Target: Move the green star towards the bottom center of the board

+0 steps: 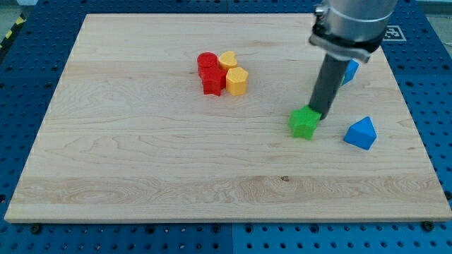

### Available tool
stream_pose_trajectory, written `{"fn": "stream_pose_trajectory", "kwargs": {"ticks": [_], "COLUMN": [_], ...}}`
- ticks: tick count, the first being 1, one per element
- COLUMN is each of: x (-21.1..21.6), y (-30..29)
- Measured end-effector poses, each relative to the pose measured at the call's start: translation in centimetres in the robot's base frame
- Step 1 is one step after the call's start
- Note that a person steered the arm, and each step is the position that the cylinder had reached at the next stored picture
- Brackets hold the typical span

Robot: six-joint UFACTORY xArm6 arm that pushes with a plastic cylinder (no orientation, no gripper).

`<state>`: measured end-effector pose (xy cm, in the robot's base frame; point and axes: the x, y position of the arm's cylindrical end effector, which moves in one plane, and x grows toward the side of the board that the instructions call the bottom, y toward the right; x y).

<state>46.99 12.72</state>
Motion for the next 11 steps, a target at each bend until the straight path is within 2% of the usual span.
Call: {"fn": "stream_pose_trajectory", "kwargs": {"ticks": [2, 3, 4, 5, 7, 8, 9, 10, 11], "x": [7.1, 5.8, 2.8, 3.0, 6.9, 7.0, 6.1, 7.3, 8.9], "y": [-2.5, -1.5, -1.3, -2.8, -6.4, -6.8, -4.1, -0.9, -0.6]}}
